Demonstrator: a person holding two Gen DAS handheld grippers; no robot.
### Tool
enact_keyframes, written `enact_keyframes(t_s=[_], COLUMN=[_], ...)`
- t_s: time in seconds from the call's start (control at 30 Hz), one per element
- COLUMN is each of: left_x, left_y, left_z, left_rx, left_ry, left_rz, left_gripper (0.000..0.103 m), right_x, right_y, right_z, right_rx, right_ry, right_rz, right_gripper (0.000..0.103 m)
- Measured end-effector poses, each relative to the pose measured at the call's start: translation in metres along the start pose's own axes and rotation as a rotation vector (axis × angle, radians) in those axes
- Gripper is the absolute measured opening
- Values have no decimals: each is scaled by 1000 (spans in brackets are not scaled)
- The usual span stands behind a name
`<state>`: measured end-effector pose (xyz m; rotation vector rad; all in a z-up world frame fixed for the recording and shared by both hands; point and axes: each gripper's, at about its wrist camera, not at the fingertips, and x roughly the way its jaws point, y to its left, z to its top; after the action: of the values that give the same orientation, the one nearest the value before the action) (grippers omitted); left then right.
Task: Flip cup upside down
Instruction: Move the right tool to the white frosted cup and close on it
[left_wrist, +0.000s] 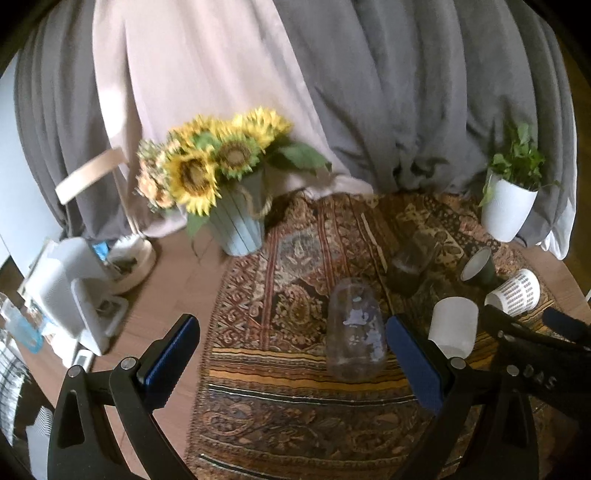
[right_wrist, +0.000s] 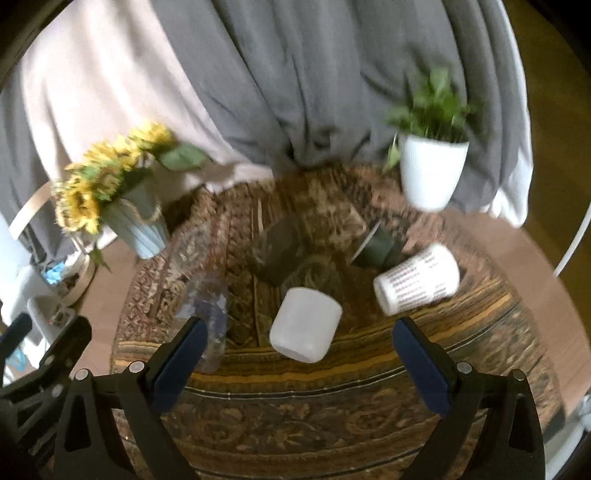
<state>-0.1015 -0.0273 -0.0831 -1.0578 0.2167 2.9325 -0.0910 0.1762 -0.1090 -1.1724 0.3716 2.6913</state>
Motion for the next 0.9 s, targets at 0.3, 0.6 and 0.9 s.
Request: enact_keyframes(t_s=[0.3, 0.6, 0.9], left_x=[55, 83, 87], left_y=[-12, -17, -21], left_z=[0, -9, -18], left_rx=[33, 37, 41], left_ry=[106, 177, 212], left_rz=[-13, -1, 27], left_gripper=[103, 103, 103], right_x=[68, 110, 124], right_y=[-5, -6, -3], right_z=[5, 2, -1], right_rx=[99, 125, 92], right_ry=[198, 288, 307], right_rz=[-34, -56, -16], right_gripper=[97, 92, 71])
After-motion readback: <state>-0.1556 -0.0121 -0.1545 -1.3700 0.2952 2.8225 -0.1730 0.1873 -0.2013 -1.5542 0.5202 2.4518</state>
